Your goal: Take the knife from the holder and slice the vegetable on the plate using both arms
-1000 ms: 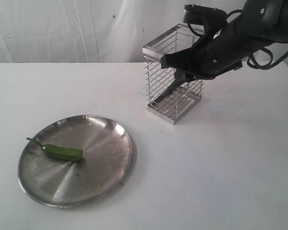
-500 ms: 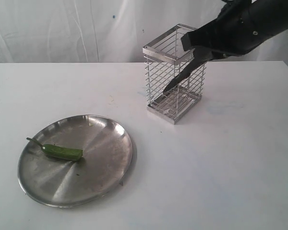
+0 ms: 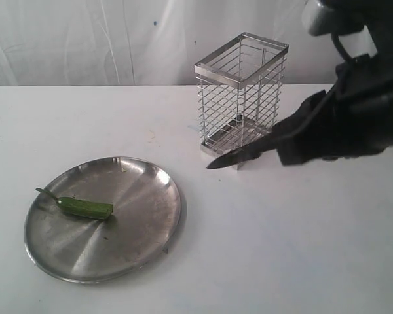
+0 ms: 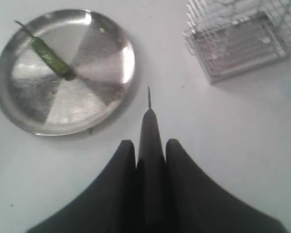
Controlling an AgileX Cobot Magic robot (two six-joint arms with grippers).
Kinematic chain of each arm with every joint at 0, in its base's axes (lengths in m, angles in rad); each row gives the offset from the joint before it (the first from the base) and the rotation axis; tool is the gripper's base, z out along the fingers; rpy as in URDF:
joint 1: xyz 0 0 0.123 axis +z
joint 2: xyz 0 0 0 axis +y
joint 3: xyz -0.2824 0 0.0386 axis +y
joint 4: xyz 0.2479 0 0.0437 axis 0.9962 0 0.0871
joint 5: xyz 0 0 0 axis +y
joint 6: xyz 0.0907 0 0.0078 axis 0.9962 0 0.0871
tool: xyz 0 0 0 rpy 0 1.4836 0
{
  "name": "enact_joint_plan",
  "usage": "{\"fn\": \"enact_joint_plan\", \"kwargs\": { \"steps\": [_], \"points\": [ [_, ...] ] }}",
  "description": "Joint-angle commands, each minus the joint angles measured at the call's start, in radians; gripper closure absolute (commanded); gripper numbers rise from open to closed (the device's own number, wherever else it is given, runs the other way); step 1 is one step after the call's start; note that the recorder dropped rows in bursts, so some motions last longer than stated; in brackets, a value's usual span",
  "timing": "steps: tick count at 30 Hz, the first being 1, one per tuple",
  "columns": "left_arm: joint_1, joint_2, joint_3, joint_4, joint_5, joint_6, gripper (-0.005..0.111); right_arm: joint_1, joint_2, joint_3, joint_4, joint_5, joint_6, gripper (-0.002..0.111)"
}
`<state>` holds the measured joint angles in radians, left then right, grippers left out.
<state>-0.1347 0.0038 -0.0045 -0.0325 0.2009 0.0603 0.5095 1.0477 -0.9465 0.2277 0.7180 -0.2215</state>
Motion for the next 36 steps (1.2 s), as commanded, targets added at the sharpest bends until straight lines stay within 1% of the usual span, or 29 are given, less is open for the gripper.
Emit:
{"fn": "enact_joint_plan", "kwargs": {
  "steps": [1, 3, 5, 10, 15, 20, 27, 28, 29, 30, 31, 32, 35, 36],
  "points": [
    [-0.006, -0.004, 0.004, 0.001, 0.003, 0.001, 0.107, 0.157, -0.147, 0.158, 0.04, -0.281, -0.031, 0.108],
    [-0.006, -0.004, 0.004, 0.001, 0.003, 0.001, 0.107, 0.22, -0.186, 0.218, 0.041, -0.394, -0.031, 0.108],
    [-0.006, -0.004, 0.004, 0.001, 0.003, 0.001, 0.107, 0.261, -0.197, 0.252, 0.044, -0.473, -0.031, 0.108],
    [-0.006, -0.004, 0.004, 0.001, 0.003, 0.001, 0.107, 0.315, -0.186, 0.272, 0.044, -0.495, -0.031, 0.108],
    [-0.006, -0.004, 0.004, 0.001, 0.003, 0.001, 0.107, 0.319, -0.166, 0.272, 0.044, -0.513, -0.029, 0.108],
    [-0.006, -0.004, 0.004, 0.001, 0.003, 0.001, 0.107, 0.319, -0.151, 0.272, 0.054, -0.54, 0.024, 0.108],
    [-0.006, -0.004, 0.004, 0.001, 0.003, 0.001, 0.107, 0.319, -0.146, 0.272, 0.104, -0.54, 0.024, 0.108],
    [-0.006, -0.004, 0.004, -0.008, -0.017, -0.008, 0.107, 0.319, -0.146, 0.272, 0.114, -0.546, 0.024, 0.108],
    [-0.006, -0.004, 0.004, -0.051, -0.06, -0.049, 0.107, 0.319, -0.146, 0.272, 0.116, -0.549, 0.024, 0.108],
    [-0.006, -0.004, 0.004, -0.278, -0.167, -0.236, 0.107, 0.319, -0.144, 0.272, 0.116, -0.555, 0.024, 0.108],
    [-0.006, -0.004, 0.004, -0.37, -0.182, -0.31, 0.107, 0.319, -0.142, 0.272, 0.118, -0.56, 0.024, 0.108],
    [-0.006, -0.004, 0.004, -0.494, -0.184, -0.401, 0.107, 0.321, -0.135, 0.272, 0.12, -0.572, 0.022, 0.108],
    [-0.006, -0.004, 0.004, -0.551, -0.236, -0.453, 0.107, 0.321, -0.106, 0.261, 0.138, -0.577, 0.016, 0.108],
    [-0.006, -0.004, 0.004, -0.551, -0.228, -0.452, 0.107, 0.326, -0.098, 0.255, 0.138, -0.58, 0.016, 0.108]
  ]
}}
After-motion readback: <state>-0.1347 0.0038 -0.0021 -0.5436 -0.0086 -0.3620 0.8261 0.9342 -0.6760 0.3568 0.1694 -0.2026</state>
